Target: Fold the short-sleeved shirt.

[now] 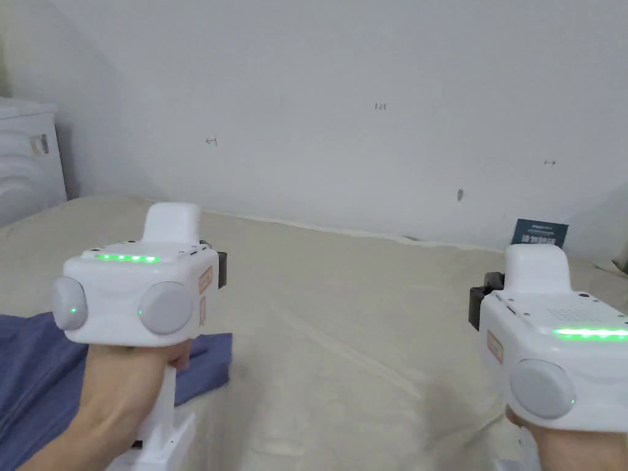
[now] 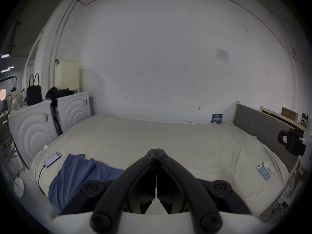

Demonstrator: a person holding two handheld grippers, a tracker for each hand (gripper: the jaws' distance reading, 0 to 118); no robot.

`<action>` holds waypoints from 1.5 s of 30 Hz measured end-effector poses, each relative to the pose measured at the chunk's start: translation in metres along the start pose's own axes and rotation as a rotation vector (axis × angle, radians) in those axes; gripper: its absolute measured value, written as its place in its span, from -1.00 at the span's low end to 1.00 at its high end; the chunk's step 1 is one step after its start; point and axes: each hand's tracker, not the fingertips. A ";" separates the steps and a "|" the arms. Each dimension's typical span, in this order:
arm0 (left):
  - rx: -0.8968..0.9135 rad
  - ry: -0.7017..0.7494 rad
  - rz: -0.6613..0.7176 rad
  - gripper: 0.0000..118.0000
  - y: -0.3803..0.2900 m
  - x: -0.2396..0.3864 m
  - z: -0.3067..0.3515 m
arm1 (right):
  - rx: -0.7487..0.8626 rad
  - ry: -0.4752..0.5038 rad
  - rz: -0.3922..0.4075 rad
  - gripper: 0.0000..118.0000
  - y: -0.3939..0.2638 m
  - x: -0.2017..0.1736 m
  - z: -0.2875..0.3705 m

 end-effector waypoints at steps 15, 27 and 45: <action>-0.001 0.371 0.047 -1.00 -0.005 -0.175 0.068 | 0.060 0.352 -0.032 -1.00 0.023 -0.174 -0.032; -0.116 0.303 0.003 -1.00 -0.038 -0.170 0.034 | 0.011 0.345 -0.030 -1.00 0.007 -0.175 -0.049; -0.609 0.109 -0.040 0.98 -0.189 -0.138 -0.132 | -0.198 0.339 -0.025 -1.00 -0.086 -0.150 -0.092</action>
